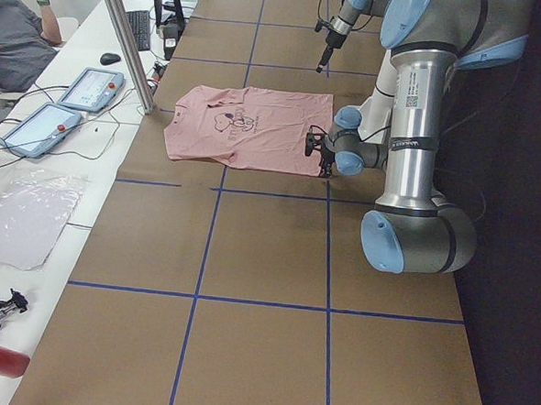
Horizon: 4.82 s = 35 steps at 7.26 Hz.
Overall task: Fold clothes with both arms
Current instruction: 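Move both grippers down to the hem corners nearest the robot, then grasp the hem corners nearest the robot with both grippers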
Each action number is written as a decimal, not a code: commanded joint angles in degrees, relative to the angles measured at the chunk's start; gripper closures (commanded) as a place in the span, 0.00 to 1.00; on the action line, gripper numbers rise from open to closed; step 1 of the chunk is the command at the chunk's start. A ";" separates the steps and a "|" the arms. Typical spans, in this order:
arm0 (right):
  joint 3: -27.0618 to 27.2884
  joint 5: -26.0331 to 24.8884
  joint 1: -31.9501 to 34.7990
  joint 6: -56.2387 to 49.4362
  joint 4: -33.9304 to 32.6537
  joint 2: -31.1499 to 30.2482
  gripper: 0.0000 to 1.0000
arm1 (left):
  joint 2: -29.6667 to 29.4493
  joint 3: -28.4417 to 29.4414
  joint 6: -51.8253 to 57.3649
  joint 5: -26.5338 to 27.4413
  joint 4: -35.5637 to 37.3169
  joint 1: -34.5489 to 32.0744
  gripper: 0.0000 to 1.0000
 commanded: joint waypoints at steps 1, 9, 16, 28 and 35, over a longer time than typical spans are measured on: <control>-0.06 -0.10 -0.15 0.00 0.00 -0.03 0.01 | 0.06 0.24 -0.01 0.00 0.10 1.18 0.51; -0.33 -2.12 -2.08 0.09 -0.09 0.06 0.02 | 0.06 0.24 -0.01 -0.17 0.28 2.41 0.99; -9.38 -2.39 -7.71 6.24 -3.59 4.10 0.36 | -0.64 -0.29 -0.01 -0.17 0.28 2.68 1.00; -13.51 -4.15 -8.59 6.51 -5.01 6.65 0.53 | -0.64 -0.55 -0.01 -0.26 0.19 2.68 1.00; -10.64 -3.89 -7.28 6.60 -5.10 6.92 1.00 | -0.73 -4.48 0.25 -0.70 0.89 2.42 1.00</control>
